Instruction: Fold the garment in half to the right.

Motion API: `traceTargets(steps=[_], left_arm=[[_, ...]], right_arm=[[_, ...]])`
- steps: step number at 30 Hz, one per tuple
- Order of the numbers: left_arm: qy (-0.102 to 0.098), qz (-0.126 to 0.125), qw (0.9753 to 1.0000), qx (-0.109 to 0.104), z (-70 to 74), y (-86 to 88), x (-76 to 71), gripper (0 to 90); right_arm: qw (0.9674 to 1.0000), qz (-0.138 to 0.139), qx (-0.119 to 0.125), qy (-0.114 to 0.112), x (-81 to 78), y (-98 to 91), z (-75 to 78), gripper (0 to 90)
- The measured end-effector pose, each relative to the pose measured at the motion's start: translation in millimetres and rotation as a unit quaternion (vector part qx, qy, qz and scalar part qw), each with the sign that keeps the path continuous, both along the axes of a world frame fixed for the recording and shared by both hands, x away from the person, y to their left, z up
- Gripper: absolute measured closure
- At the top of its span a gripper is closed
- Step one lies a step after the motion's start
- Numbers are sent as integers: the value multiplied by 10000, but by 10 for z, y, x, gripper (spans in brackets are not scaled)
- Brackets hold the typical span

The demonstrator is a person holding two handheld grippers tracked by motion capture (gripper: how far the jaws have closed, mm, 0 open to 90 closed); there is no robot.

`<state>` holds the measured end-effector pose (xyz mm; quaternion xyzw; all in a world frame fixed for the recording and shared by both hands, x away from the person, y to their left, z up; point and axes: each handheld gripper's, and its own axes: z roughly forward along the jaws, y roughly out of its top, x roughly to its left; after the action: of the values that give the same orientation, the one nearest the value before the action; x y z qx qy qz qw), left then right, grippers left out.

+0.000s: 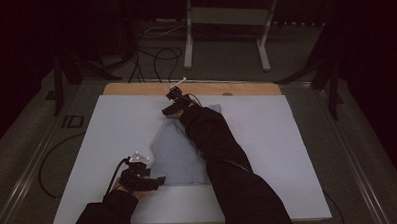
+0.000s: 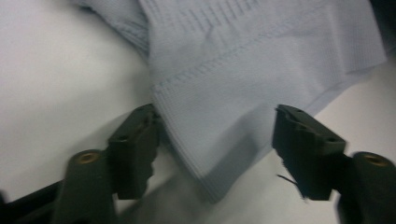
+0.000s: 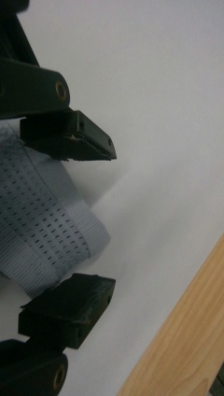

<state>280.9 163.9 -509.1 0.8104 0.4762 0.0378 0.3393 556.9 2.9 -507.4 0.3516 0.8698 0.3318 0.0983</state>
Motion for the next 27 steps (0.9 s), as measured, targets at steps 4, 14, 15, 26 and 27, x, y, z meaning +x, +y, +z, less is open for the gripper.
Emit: traceTargets(steps=[4,14,15,26,27], left_arm=[[2,-2,10000,9,2,3,-6,424],[68,-274,9996,13,-6,-60,-30,706],[83,-251,9996,-12,-10,-59,-27,745],[125,-309,9993,-143,12,-43,9,866],[97,-298,9994,-137,23,-47,5,867]], right_arm=[[9999,-5,-145,32,13,39,-27,404],[9970,134,-738,-170,-15,94,-53,701],[9969,136,-749,-174,-14,96,-50,725],[9970,147,-717,-234,-30,60,33,874],[9972,161,-684,-236,-32,48,45,874]])
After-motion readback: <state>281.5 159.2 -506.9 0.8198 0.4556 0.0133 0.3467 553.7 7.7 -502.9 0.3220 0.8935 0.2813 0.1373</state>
